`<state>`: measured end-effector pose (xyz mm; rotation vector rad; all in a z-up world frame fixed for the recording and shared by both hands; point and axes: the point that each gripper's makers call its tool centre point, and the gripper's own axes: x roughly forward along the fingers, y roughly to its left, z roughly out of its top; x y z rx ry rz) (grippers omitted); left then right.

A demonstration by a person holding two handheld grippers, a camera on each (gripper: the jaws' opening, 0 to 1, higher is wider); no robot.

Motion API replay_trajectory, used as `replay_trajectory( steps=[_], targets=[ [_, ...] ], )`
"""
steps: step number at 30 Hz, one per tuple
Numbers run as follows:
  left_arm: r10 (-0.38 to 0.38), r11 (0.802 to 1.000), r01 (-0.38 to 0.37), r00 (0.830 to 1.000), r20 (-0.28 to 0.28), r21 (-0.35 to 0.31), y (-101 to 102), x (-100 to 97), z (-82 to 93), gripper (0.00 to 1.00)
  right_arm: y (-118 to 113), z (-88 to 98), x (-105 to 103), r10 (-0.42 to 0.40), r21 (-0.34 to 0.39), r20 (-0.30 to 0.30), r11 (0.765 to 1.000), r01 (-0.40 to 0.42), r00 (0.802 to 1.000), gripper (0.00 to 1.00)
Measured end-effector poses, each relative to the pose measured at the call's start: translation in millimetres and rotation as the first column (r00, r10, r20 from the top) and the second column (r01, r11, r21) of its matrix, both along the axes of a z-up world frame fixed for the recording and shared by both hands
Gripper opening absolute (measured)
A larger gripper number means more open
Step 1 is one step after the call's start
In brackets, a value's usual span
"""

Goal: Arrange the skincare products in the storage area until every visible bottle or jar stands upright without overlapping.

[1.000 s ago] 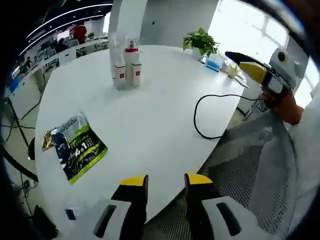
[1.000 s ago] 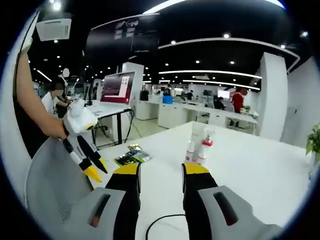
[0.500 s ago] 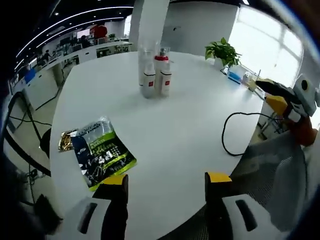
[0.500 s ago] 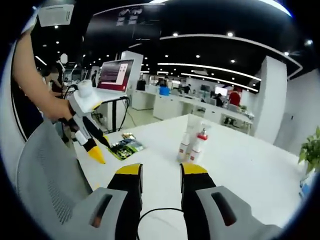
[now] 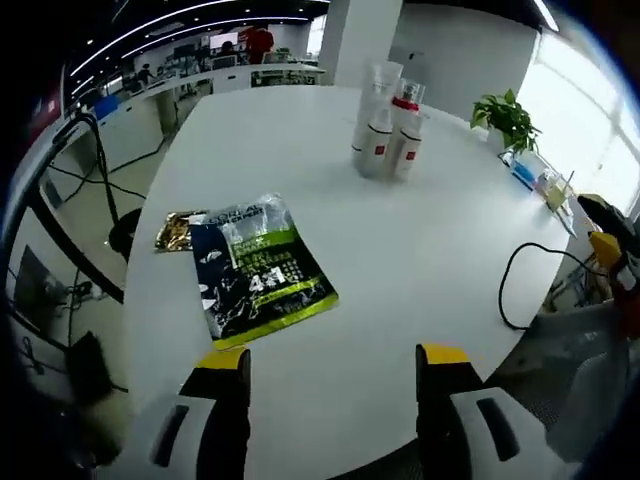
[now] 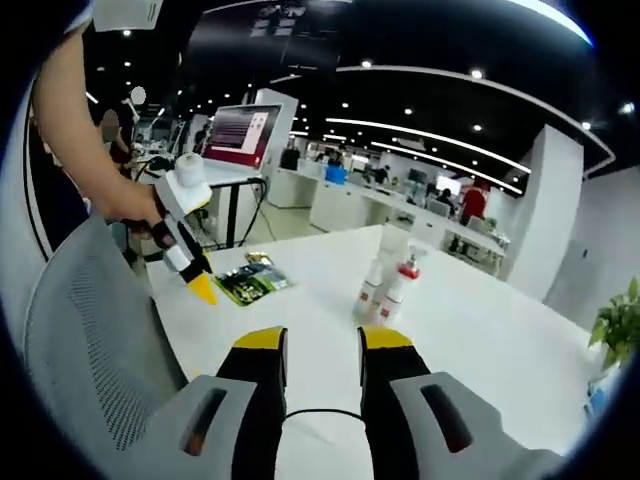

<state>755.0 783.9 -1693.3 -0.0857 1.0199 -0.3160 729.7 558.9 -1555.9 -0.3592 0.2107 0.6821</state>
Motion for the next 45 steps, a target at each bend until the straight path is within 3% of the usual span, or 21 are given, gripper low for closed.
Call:
replay_trajectory(
  steps=[5,8,17,19,28,40,45],
  targets=[
    [0.124,0.992,-0.124,0.992,-0.029,0.002,13,12.4,-6.4,0.81,3,5.5,-1,0.010,0.043,0.004,0.999,-0.010,1.000,0.29],
    [0.181,0.983,-0.182,0.983,-0.037,-0.032,13,22.6,-6.5,0.83,6,2.9,-2,0.020,0.035,-0.005,0.999,-0.020,1.000,0.30],
    [0.171,0.985,-0.170,0.984,-0.039,0.034,12,54.5,-7.5,0.90,6,0.4,-2,0.024,0.011,-0.002,1.000,-0.024,1.000,0.30],
    [0.164,0.983,-0.159,0.985,-0.061,0.087,18,57.8,-13.4,0.92,6,1.0,-1,0.021,0.017,-0.005,1.000,-0.021,1.000,0.30],
    [0.190,0.980,-0.185,0.980,-0.067,0.072,8,84.9,-16.4,0.93,5,-0.8,-1,0.018,-0.001,-0.003,1.000,-0.018,1.000,0.30],
    [0.216,0.968,-0.198,0.969,-0.119,0.152,28,88.1,-34.0,0.93,4,-2.1,0,0.010,-0.019,0.001,1.000,-0.009,1.000,0.29],
    [0.228,0.966,-0.208,0.965,-0.129,0.150,27,86.9,-35.7,0.93,3,-2.9,1,0.008,-0.026,0.002,1.000,-0.008,1.000,0.29]
  ],
)
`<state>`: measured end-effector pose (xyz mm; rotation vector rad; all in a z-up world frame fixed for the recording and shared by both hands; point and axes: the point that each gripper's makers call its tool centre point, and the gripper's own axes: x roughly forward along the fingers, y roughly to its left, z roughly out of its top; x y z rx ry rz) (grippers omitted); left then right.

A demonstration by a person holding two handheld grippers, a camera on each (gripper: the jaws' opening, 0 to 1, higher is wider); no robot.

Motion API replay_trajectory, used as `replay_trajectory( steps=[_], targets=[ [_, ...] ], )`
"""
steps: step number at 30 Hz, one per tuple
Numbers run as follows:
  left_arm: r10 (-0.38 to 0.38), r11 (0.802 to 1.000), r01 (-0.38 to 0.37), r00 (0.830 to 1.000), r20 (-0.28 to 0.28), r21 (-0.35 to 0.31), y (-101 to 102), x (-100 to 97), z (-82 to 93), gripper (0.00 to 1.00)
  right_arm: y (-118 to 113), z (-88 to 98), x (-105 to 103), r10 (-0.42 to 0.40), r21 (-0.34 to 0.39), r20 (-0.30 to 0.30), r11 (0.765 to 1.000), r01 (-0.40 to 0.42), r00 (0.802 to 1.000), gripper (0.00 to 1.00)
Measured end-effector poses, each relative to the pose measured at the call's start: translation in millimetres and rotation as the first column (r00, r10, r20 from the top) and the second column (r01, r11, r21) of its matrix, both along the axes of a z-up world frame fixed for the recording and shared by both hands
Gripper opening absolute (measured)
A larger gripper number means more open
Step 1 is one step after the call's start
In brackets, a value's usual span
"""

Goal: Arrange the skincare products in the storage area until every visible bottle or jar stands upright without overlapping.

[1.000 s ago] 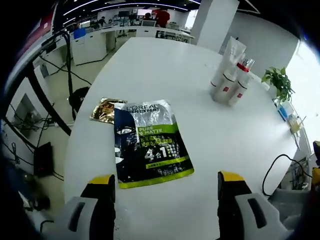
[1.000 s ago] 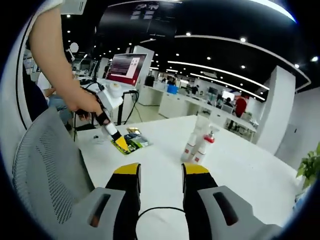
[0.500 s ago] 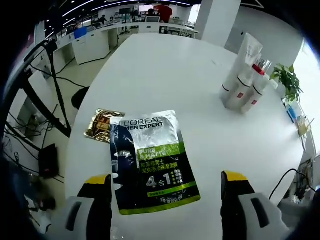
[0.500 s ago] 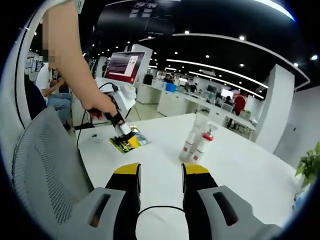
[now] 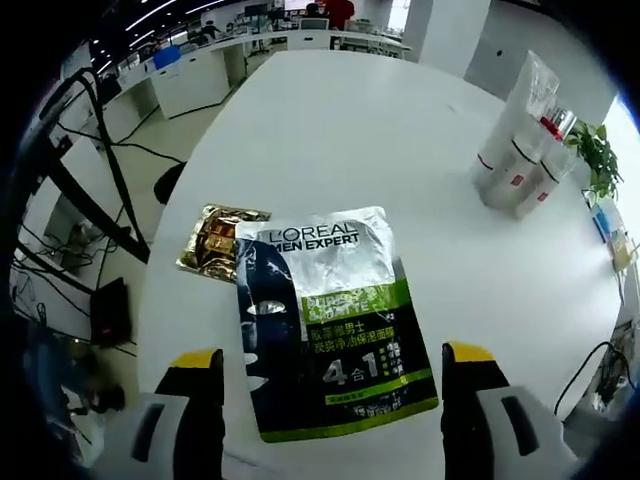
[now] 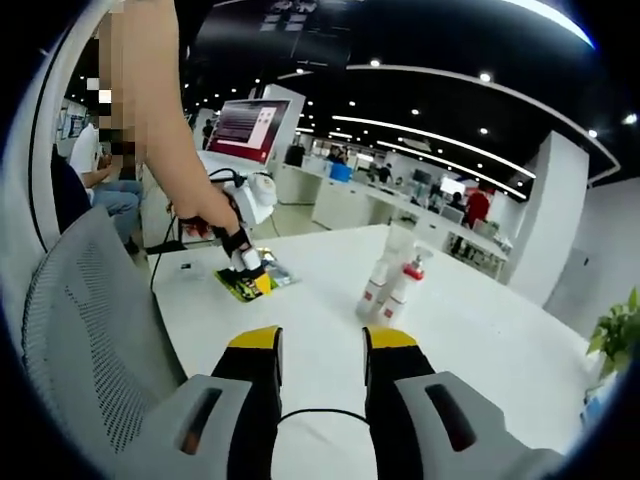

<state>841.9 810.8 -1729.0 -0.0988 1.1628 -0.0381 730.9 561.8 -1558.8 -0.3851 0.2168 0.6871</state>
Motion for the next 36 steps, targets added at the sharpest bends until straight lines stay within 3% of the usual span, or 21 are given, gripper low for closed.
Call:
replay_trajectory(
  steps=[7,10,16,22,36],
  targets=[
    [-0.019,0.999,0.019,1.000,-0.004,0.033,3,1.1,-0.7,0.92,1,-3.9,0,0.006,-0.014,-0.012,1.000,-0.007,1.000,0.29],
    [-0.058,0.995,0.060,0.998,-0.028,0.082,3,-3.2,-3.6,0.91,2,-5.0,0,0.009,-0.022,-0.013,1.000,-0.009,1.000,0.29],
    [-0.035,0.997,0.037,0.999,-0.024,0.070,4,0.1,-4.0,0.91,3,-7.5,-1,0.016,-0.033,-0.020,0.999,-0.016,1.000,0.29],
    [-0.067,0.995,0.066,0.998,0.010,0.069,1,3.4,-0.7,0.77,4,-9.2,-1,0.019,-0.044,-0.023,0.999,-0.020,1.000,0.29],
    [-0.110,0.992,0.109,0.994,0.016,0.066,-4,-0.8,1.1,0.66,4,-11.9,-2,0.025,-0.066,-0.026,0.997,-0.026,0.999,0.28]
  ],
)
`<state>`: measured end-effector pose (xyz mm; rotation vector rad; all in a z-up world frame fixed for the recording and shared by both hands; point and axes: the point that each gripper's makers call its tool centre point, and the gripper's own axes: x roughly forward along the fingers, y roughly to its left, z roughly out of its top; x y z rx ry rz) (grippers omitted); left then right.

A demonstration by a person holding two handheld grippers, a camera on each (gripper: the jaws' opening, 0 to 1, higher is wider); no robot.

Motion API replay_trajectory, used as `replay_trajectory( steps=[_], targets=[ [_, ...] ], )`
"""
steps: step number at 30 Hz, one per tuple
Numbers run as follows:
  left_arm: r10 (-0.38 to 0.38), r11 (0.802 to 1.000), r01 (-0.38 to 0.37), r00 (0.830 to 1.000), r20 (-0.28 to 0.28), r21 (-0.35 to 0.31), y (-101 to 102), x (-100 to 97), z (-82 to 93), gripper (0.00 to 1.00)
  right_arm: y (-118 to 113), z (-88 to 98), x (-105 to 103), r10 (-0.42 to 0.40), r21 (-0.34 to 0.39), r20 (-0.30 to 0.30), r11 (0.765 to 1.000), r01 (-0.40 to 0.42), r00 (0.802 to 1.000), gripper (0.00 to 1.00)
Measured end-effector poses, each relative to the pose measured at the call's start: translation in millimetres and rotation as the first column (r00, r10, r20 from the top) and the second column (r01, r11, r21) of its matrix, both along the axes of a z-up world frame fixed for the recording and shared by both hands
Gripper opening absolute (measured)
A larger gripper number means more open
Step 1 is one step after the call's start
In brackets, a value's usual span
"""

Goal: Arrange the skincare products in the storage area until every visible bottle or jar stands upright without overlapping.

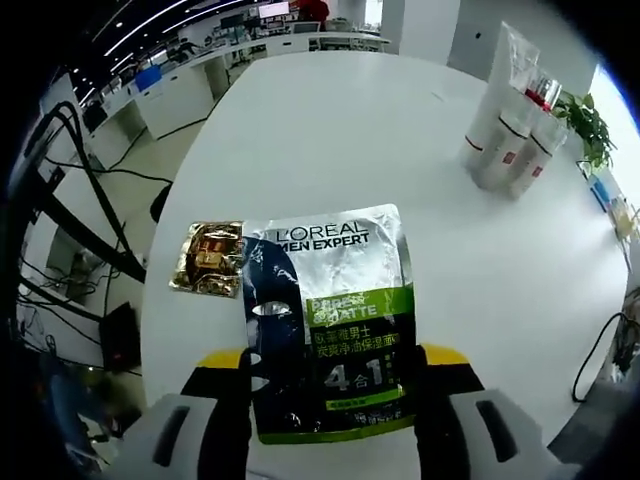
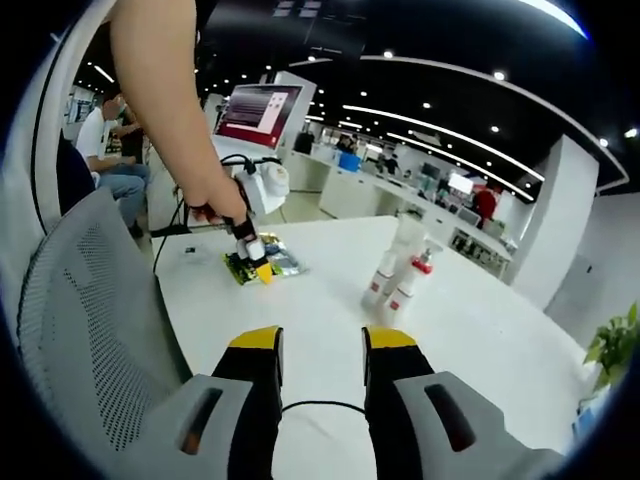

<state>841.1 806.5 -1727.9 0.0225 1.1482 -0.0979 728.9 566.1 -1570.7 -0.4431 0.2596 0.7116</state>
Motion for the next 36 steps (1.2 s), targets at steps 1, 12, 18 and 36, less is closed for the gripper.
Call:
replay_trajectory(
  steps=[1,12,18,36],
  targets=[
    [-0.005,1.000,0.005,1.000,-0.001,0.000,0,-0.1,0.1,0.66,0,-0.1,0,0.000,-0.001,0.000,1.000,0.000,1.000,0.29],
    [-0.069,0.998,0.069,0.998,0.006,-0.003,-5,-0.1,-1.1,0.57,0,-3.1,-1,-0.001,-0.025,-0.001,1.000,0.001,1.000,0.28],
    [-0.120,0.993,0.120,0.993,0.006,-0.012,-12,-5.1,-1.1,0.34,1,-4.2,-1,0.005,-0.034,0.000,0.999,-0.005,1.000,0.28],
    [-0.230,0.971,0.227,0.972,-0.041,-0.069,-29,-36.6,-1.5,0.12,2,-9.7,-4,0.015,-0.058,-0.014,0.998,-0.016,1.000,0.27]
  ],
)
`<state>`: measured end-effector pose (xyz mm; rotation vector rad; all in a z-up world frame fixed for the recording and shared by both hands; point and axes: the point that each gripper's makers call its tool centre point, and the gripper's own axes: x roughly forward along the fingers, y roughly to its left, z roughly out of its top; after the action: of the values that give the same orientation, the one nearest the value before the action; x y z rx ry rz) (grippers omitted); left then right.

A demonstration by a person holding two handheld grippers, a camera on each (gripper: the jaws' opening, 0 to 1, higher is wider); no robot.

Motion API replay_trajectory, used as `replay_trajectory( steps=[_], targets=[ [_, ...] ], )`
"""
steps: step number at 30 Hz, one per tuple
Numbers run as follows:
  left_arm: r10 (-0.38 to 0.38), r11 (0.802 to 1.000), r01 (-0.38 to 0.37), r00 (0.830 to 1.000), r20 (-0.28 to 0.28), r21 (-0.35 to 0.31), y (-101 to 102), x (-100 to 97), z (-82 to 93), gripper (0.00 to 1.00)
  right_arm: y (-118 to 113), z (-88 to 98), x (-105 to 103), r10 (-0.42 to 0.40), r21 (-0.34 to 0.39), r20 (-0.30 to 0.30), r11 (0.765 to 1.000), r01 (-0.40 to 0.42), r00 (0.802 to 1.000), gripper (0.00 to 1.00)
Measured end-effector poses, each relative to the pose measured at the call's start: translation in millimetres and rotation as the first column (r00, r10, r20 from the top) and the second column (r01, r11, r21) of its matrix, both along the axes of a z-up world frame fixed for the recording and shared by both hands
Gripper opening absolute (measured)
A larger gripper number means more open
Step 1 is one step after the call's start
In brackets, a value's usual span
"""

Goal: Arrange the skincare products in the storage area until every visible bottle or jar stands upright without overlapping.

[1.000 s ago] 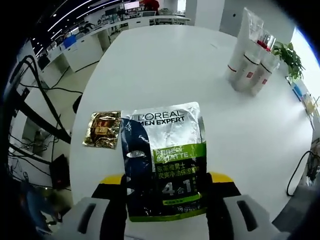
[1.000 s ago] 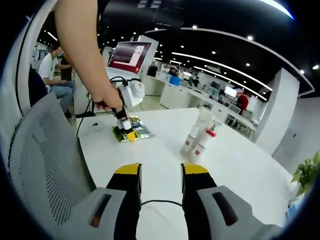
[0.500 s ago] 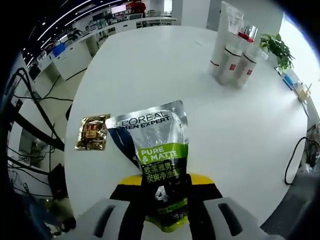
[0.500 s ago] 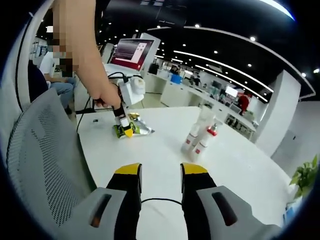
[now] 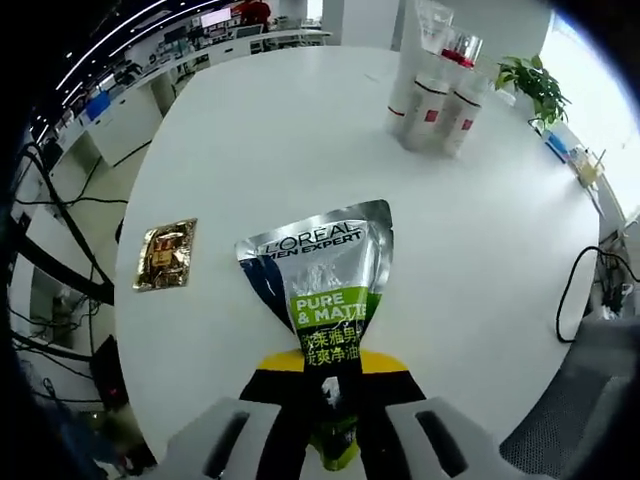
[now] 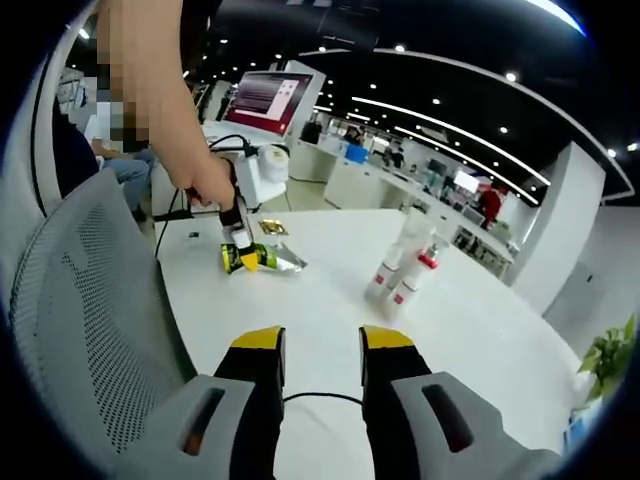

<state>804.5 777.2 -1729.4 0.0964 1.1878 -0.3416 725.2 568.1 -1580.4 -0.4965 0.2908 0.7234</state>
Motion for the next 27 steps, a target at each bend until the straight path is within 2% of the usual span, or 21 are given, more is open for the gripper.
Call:
replay_trajectory(
  steps=[1,3,5,6,8,12,16,18,21,23,25,27],
  targets=[
    [-0.008,1.000,0.008,1.000,-0.018,-0.013,-3,-4.0,0.6,0.11,0,-0.1,0,0.001,-0.001,0.000,1.000,-0.001,1.000,0.27],
    [-0.017,0.999,0.016,1.000,-0.009,-0.039,-8,-6.6,4.5,0.08,1,0.4,-1,0.004,0.002,0.001,1.000,-0.004,1.000,0.27],
    [0.011,0.996,-0.012,1.000,-0.010,-0.092,-17,-11.9,11.2,0.06,-1,0.8,0,-0.001,0.003,0.003,1.000,0.001,1.000,0.27],
    [0.004,0.991,-0.003,1.000,0.010,-0.132,-25,-12.7,15.8,0.06,-1,1.0,0,-0.006,0.006,0.002,1.000,0.006,1.000,0.27],
    [-0.014,0.985,0.022,0.999,0.044,-0.169,-36,-15.4,23.7,0.05,-3,1.3,0,-0.012,0.008,0.003,1.000,0.012,1.000,0.27],
    [0.002,0.964,0.023,0.996,0.093,-0.264,-59,-21.9,42.2,0.05,-3,1.7,0,-0.011,0.010,0.004,1.000,0.010,1.000,0.27],
    [-0.052,0.937,0.104,0.985,0.163,-0.335,-92,-40.1,65.7,0.05,-2,3.1,-1,-0.011,0.021,0.005,1.000,0.011,1.000,0.27],
    [-0.054,0.925,0.120,0.981,0.187,-0.359,-100,-44.9,73.1,0.05,-2,6.2,0,-0.017,0.046,0.002,0.999,0.017,1.000,0.29],
    [-0.029,0.886,0.129,0.974,0.224,-0.444,-121,-61.4,94.1,0.05,-4,9.6,3,-0.039,0.097,-0.016,0.994,0.040,0.999,0.31],
    [-0.016,0.870,0.139,0.967,0.254,-0.474,-128,-70.8,106.3,0.05,-7,12.9,6,-0.064,0.138,-0.025,0.988,0.066,0.998,0.33],
    [0.009,0.847,0.134,0.964,0.267,-0.514,-133,-77.7,116.2,0.05,-10,15.7,9,-0.082,0.178,-0.043,0.980,0.089,0.996,0.34],
    [0.014,0.840,0.141,0.959,0.282,-0.523,-133,-83.4,122.8,0.05,-12,19.1,11,-0.099,0.264,-0.099,0.957,0.122,0.990,0.38]
  ],
)
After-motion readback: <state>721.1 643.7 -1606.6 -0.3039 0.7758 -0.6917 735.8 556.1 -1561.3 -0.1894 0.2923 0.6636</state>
